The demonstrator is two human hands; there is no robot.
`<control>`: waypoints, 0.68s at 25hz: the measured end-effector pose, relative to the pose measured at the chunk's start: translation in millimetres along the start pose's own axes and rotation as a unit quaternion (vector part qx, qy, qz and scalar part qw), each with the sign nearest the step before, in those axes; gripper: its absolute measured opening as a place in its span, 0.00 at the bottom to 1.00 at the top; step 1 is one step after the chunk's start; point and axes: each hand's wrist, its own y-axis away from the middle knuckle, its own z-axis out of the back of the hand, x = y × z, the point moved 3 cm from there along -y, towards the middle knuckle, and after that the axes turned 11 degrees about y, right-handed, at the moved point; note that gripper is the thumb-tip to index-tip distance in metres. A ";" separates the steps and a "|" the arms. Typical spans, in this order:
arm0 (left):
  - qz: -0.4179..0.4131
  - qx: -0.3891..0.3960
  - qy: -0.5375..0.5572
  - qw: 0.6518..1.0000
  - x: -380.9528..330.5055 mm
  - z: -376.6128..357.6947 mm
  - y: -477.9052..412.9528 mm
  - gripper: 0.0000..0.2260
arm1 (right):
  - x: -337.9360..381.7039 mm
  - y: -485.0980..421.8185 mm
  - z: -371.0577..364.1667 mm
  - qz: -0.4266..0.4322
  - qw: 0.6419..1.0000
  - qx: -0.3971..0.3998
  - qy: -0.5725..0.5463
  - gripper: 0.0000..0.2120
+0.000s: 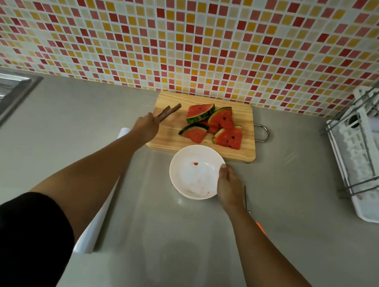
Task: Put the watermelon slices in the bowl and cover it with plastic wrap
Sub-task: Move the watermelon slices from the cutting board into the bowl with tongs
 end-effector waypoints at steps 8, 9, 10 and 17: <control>-0.280 -0.103 -0.086 0.950 8.2 -12.6 32.0 0.17 | 1.1 0.5 1.8 0.001 1.000 0.005 0.019 0.19; -0.310 -0.110 -0.118 0.937 8.6 -15.7 33.9 0.17 | 0.6 0.0 1.5 -0.002 1.000 0.003 0.019 0.19; -0.337 -0.113 -0.143 0.924 8.9 -18.9 36.1 0.16 | -0.1 -0.1 1.2 -0.005 1.000 0.000 0.019 0.19; -0.397 -0.120 -0.244 0.877 0.2 -26.1 38.0 0.15 | -3.3 -2.8 -2.1 -0.018 1.000 -0.008 0.016 0.19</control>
